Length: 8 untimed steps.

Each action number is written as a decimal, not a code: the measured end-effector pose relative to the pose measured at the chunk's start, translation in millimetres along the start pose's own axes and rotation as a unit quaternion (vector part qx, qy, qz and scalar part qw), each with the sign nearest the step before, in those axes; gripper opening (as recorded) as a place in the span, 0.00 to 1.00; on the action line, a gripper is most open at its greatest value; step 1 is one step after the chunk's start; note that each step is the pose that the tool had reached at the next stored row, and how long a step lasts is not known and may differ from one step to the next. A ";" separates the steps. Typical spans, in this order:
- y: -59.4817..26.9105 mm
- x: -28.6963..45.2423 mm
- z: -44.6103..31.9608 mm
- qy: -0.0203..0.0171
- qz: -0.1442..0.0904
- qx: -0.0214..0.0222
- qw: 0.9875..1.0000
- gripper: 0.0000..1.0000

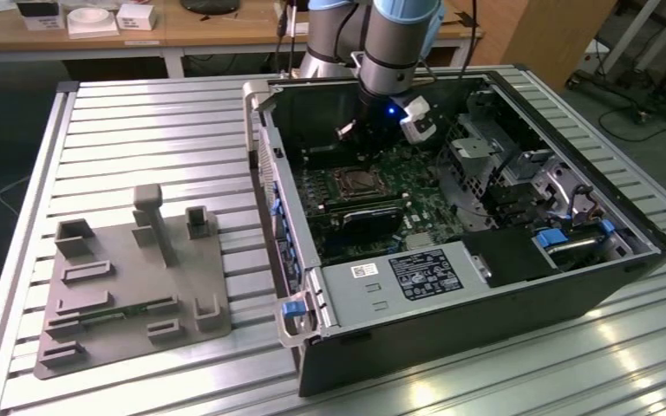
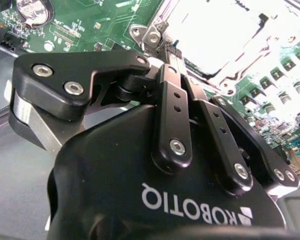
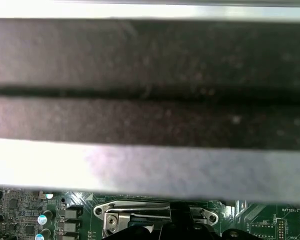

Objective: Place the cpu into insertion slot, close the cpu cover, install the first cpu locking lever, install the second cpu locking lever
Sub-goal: 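Install the first cpu locking lever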

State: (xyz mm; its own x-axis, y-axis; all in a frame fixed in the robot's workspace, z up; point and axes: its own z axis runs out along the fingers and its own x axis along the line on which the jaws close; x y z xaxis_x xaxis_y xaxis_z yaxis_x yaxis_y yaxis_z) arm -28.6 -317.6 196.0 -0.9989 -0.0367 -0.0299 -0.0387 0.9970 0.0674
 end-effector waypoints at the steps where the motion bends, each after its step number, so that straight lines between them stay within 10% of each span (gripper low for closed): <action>1: 0.0 0.0 -0.3 0.000 0.000 0.000 1.000 0.11; 8: 1.1 -0.3 -5.8 0.000 0.000 -0.002 1.000 0.11</action>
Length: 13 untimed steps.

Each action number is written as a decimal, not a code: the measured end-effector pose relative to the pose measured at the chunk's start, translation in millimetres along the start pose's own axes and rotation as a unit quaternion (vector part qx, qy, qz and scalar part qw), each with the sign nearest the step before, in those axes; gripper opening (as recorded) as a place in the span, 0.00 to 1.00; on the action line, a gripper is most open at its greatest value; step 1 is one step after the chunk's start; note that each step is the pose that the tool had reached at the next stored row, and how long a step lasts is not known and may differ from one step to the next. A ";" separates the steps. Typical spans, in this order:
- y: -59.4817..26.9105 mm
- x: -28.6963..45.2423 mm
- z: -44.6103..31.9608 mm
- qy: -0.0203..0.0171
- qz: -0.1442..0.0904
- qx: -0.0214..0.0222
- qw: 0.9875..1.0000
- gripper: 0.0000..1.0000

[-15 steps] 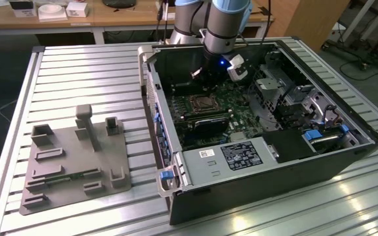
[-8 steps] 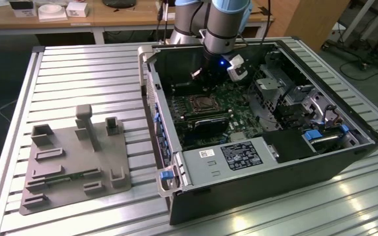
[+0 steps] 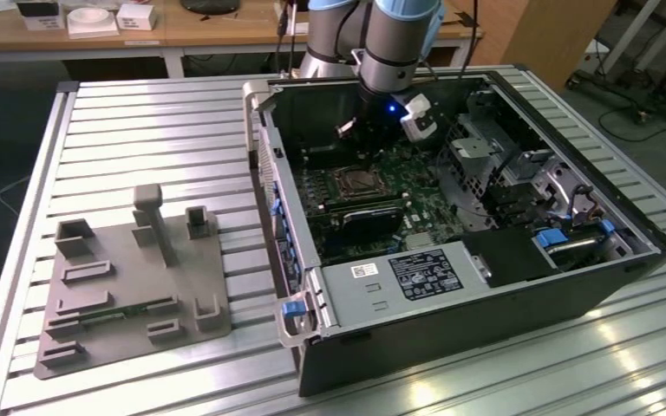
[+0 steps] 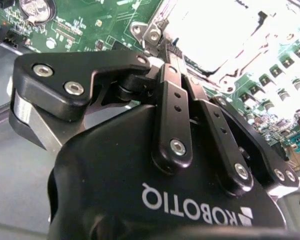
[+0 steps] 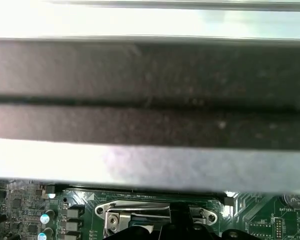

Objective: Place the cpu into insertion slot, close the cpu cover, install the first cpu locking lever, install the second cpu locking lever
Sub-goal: 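Install the first cpu locking lever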

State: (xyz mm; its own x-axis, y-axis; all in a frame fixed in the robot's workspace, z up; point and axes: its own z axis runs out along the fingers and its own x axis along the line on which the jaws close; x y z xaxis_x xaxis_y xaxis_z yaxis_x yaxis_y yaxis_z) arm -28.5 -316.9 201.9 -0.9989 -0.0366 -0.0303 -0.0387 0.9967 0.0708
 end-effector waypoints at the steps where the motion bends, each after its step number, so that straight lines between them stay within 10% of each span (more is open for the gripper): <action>1: 0.4 0.0 -0.6 0.000 0.000 0.000 1.000 0.11; 13: 3.0 2.5 -9.7 0.000 0.000 -0.001 1.000 0.11</action>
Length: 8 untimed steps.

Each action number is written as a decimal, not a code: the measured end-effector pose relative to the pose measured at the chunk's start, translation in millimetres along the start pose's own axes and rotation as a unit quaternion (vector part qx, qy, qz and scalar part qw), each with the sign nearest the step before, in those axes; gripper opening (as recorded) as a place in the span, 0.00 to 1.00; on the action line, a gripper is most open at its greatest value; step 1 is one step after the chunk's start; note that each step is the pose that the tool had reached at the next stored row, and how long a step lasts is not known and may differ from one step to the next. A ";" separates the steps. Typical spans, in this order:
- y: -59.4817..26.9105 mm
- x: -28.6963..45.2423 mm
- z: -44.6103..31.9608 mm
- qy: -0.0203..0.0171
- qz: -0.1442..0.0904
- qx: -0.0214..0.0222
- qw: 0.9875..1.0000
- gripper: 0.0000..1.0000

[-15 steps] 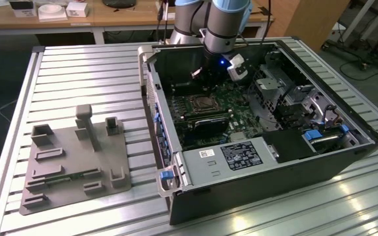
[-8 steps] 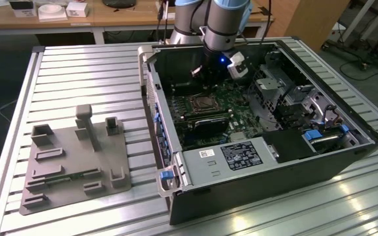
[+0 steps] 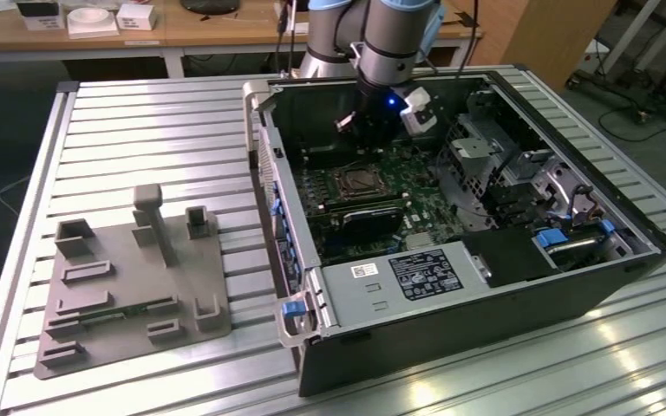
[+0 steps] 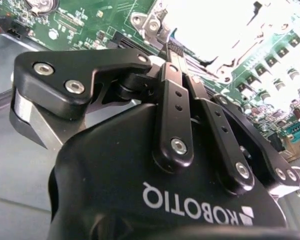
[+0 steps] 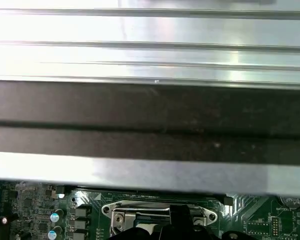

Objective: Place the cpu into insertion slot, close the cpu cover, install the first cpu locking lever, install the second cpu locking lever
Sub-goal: 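Install the first cpu locking lever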

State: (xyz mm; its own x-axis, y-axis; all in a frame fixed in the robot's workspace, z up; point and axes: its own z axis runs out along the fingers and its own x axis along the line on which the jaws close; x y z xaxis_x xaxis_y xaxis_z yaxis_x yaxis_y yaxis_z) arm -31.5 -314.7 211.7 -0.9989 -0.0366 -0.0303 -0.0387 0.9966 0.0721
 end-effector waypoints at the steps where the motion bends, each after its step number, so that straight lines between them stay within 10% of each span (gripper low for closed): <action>1: 0.1 1.5 0.0 0.000 0.000 0.000 1.000 0.11; 8: 2.4 5.1 -0.1 0.000 0.000 0.000 1.000 0.11</action>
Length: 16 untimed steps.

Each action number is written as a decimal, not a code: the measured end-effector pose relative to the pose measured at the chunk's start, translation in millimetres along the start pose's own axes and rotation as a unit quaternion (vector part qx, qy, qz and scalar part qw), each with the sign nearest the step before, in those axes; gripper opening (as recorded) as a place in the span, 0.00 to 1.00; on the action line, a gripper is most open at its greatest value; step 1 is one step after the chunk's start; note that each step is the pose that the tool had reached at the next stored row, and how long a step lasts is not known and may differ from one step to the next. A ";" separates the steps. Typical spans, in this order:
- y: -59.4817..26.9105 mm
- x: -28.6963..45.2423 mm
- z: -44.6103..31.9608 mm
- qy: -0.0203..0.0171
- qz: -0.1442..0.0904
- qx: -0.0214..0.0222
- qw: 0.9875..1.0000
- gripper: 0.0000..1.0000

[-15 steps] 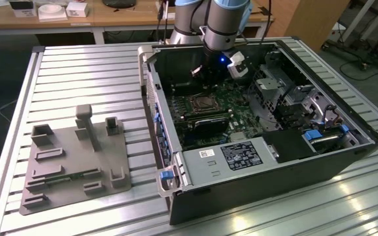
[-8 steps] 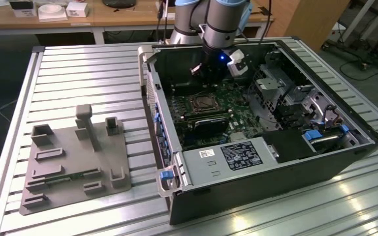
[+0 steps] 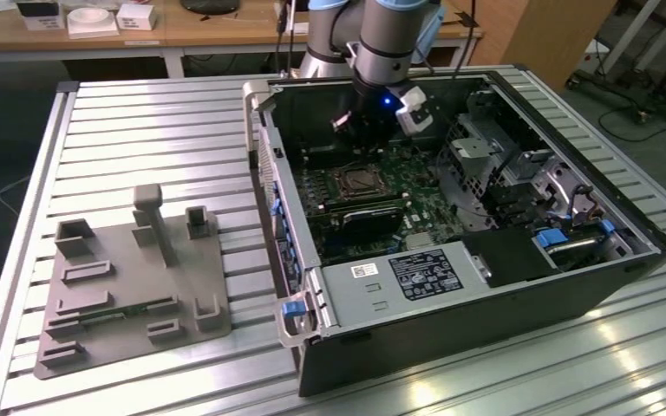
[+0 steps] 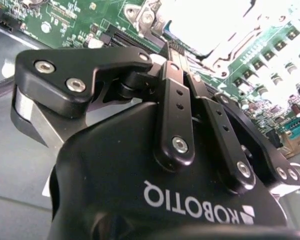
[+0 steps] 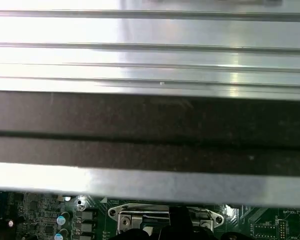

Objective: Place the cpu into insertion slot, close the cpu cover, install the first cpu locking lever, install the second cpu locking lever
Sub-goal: 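Install the first cpu locking lever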

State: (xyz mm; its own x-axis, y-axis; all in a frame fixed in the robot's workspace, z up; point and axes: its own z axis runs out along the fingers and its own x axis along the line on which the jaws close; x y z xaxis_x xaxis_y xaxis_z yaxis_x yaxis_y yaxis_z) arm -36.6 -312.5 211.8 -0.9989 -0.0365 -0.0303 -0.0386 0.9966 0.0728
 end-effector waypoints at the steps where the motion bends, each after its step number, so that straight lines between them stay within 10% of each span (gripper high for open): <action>1: 0.7 0.0 0.0 0.000 0.000 0.000 1.000 0.11; 16: 6.8 -6.7 0.9 0.000 0.000 -0.002 1.000 0.11</action>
State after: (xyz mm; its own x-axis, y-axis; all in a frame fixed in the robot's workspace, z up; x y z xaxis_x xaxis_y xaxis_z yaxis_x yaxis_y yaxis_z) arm -30.2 -305.4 211.6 -0.9988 -0.0364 -0.0312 -0.0388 0.9963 0.0769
